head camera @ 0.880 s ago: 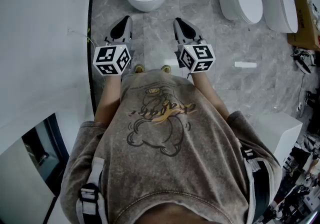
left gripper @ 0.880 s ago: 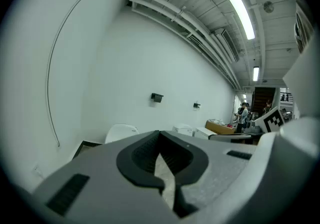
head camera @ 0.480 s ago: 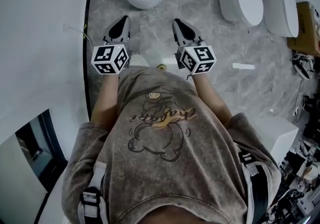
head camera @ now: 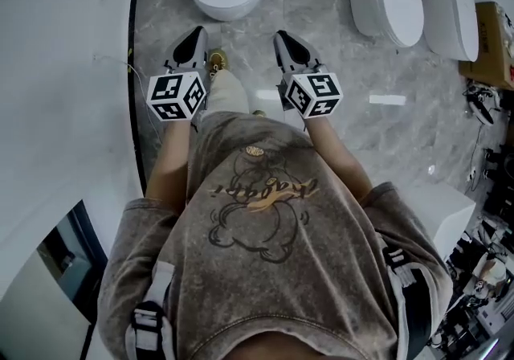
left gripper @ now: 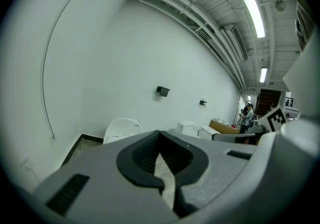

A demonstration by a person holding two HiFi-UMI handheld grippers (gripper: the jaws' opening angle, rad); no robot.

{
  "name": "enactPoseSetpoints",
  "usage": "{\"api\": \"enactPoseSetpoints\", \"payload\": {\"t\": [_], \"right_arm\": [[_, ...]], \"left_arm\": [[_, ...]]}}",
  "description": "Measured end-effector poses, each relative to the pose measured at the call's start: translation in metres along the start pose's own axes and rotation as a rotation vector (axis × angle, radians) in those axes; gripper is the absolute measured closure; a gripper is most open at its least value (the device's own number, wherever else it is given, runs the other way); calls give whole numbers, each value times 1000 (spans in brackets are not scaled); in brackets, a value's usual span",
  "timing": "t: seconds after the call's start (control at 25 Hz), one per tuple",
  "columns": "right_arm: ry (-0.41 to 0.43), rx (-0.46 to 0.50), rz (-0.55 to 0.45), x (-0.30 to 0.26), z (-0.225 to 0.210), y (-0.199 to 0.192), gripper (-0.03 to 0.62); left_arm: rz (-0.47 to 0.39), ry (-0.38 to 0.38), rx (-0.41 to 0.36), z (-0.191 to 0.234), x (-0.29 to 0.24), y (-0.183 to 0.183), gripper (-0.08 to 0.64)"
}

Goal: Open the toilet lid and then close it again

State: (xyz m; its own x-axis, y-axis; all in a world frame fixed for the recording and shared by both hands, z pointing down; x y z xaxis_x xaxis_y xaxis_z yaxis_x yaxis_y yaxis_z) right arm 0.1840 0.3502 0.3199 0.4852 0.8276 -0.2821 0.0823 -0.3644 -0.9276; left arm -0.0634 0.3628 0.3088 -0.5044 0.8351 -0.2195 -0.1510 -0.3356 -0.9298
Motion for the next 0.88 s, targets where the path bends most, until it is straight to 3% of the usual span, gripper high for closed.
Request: {"api": "enactPoseSetpoints", "payload": {"t": [0.16, 0.36, 0.68, 0.88], "right_arm": [[-6, -19, 28, -41, -12, -4, 565], [-20, -31, 82, -104, -26, -36, 565], [-41, -44, 206, -197, -59, -133, 565], [-10, -23, 280, -260, -80, -201, 565]], "left_arm": [[40, -2, 19, 28, -33, -3, 551], [107, 5, 39, 75, -74, -32, 551], [217, 29, 100, 146, -143, -123, 551], [271, 24, 119, 184, -190, -185, 551]]}}
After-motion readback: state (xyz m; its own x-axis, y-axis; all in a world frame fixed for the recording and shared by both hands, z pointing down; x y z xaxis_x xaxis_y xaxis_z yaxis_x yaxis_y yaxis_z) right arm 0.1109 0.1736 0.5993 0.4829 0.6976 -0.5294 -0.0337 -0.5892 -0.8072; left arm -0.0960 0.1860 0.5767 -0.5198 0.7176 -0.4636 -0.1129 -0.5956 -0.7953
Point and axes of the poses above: the fingertips, and each gripper's own axes: x backward along the fingers, z to its left, y out of its top, the point moved 8 cm from there along x, backward along the fingers, and after that the axes turned 8 degrees about -y, right-handed, at the moved point
